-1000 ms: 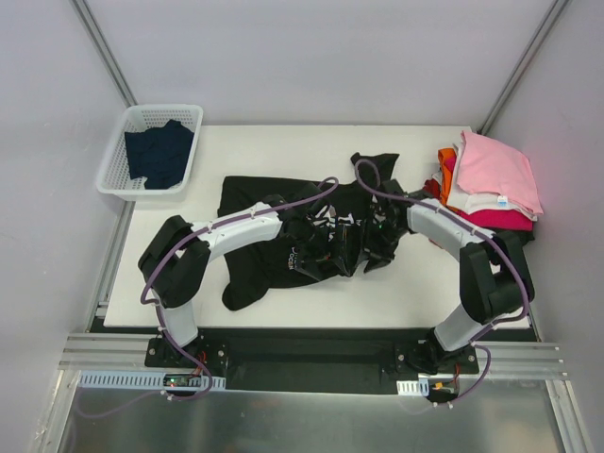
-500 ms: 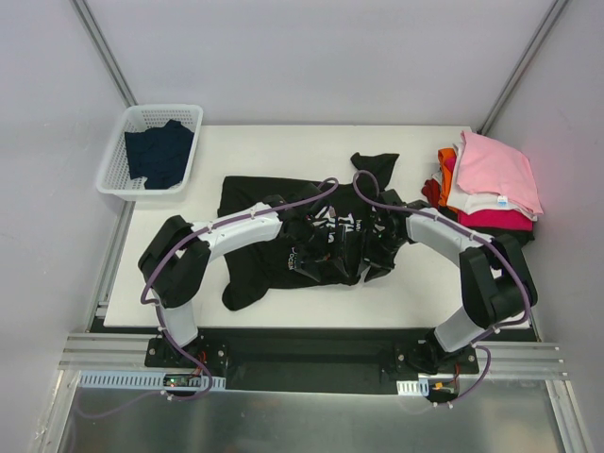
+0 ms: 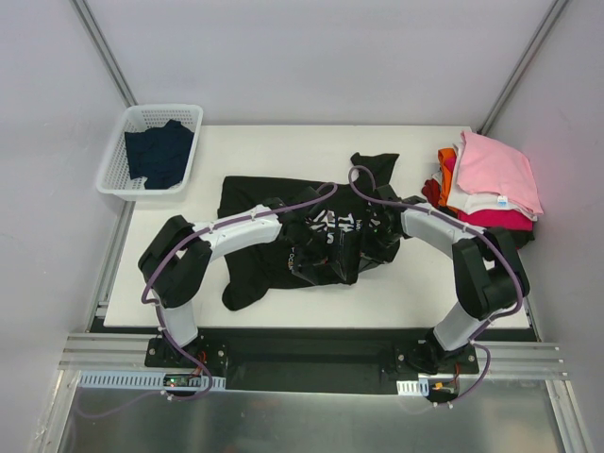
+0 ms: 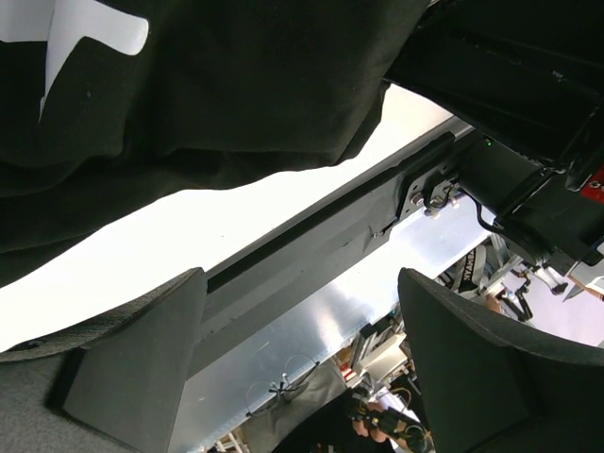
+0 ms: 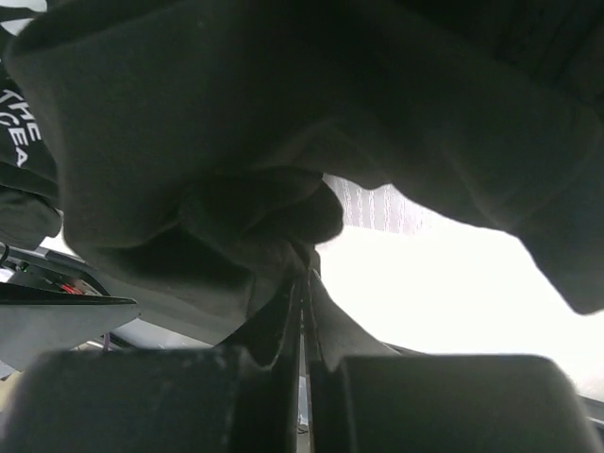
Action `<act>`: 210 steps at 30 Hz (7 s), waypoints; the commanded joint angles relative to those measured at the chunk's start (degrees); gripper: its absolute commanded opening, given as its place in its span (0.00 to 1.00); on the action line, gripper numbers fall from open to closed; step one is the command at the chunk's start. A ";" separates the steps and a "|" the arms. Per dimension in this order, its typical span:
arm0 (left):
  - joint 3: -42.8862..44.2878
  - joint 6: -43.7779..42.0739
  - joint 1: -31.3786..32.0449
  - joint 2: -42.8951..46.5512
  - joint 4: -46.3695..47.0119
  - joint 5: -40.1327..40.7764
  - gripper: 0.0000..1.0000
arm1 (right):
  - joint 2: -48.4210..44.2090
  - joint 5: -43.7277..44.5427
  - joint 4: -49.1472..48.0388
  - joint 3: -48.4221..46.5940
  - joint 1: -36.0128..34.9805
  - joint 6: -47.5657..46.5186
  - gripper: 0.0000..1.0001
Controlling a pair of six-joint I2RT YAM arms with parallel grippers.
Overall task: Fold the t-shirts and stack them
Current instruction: Flatten out the tshirt
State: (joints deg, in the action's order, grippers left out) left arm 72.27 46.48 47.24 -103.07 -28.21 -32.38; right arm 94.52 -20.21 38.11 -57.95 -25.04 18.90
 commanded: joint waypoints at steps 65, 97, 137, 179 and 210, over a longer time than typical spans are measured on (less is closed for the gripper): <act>0.16 -7.10 -19.54 -3.89 -0.27 3.99 0.80 | 11.64 -0.01 7.42 -12.62 -2.12 -5.89 0.01; 29.07 -14.48 -41.18 -25.96 -11.78 0.56 0.80 | 35.81 -9.94 10.84 -44.87 14.75 -7.56 0.01; 8.01 -17.12 -36.01 4.25 -14.42 2.58 0.89 | 4.72 -15.48 6.28 -13.99 18.89 -9.67 0.38; -29.47 -15.36 -48.56 23.18 -3.70 10.14 0.89 | 1.89 -14.51 9.44 -8.49 15.63 -12.92 0.35; -14.26 -20.55 -48.65 32.92 -23.81 16.99 0.09 | 4.36 -13.28 9.18 -9.90 13.44 -11.60 0.34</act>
State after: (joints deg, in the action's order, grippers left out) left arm 56.71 28.91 -1.19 -72.73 -43.75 -19.16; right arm 99.15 -33.71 46.35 -66.00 -11.11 7.25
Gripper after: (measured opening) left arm 0.085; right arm 0.339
